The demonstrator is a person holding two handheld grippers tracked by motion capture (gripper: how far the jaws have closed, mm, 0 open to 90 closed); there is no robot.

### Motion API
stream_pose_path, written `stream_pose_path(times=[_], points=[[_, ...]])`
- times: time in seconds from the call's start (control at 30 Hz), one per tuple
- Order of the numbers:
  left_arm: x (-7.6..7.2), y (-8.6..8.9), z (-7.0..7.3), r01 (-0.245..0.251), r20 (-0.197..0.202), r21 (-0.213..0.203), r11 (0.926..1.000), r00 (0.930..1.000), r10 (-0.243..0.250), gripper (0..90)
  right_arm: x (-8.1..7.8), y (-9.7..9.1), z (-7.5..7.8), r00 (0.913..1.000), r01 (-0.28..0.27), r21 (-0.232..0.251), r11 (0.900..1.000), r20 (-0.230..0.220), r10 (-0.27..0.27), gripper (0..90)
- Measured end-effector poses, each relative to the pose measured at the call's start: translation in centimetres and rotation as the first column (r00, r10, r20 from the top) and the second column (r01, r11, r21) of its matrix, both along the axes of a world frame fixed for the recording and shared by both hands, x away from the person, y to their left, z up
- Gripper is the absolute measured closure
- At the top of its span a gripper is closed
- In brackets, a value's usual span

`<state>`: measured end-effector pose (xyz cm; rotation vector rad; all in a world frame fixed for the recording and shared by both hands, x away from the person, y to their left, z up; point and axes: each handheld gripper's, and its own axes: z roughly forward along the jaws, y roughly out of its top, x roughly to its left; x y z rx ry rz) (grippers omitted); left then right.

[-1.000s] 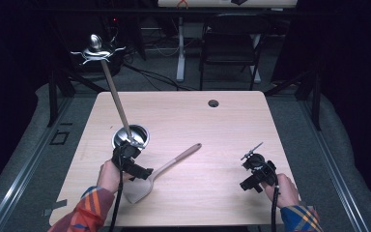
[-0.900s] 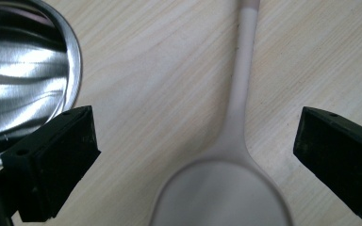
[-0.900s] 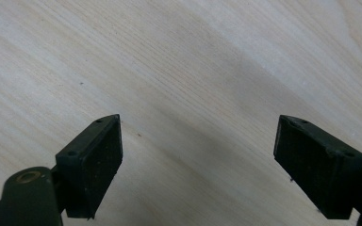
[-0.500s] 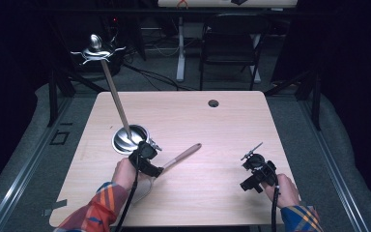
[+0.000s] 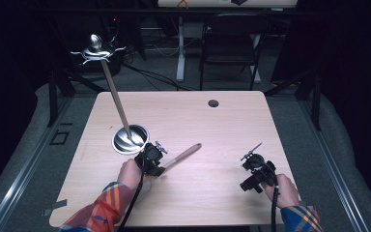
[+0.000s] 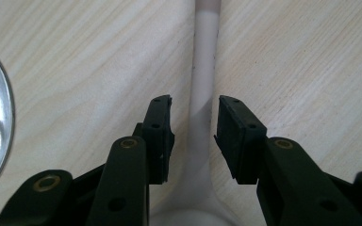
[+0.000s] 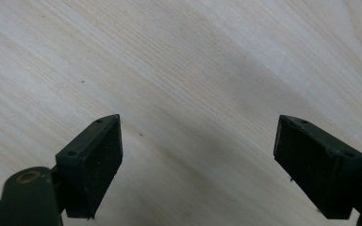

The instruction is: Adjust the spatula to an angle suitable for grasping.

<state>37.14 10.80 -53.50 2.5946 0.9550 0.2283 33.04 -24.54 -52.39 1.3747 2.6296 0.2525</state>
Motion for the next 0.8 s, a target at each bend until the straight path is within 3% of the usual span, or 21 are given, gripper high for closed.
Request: stream_pose_path(times=[0.33,0.5,0.8], points=[[0.06,-0.05,-0.59,0.004,-0.023,0.006,1.0,0.9997,-0.004,71.0,0.0,0.06,-0.04,1.0,0.001,0.009,1.0,-0.004,-0.001,15.6],[0.06,-0.27,-0.87,0.024,-0.035,0.029,0.9993,0.9991,-0.023,73.5,0.01,0.02,0.01,1.0,0.004,0.004,1.0,0.007,-0.004,15.6],[0.1,-0.19,-0.92,0.034,-0.032,0.033,0.9989,0.9989,-0.033,77.3,0.0,0.01,0.03,1.0,0.005,0.0,1.0,-0.001,-0.005,15.6]])
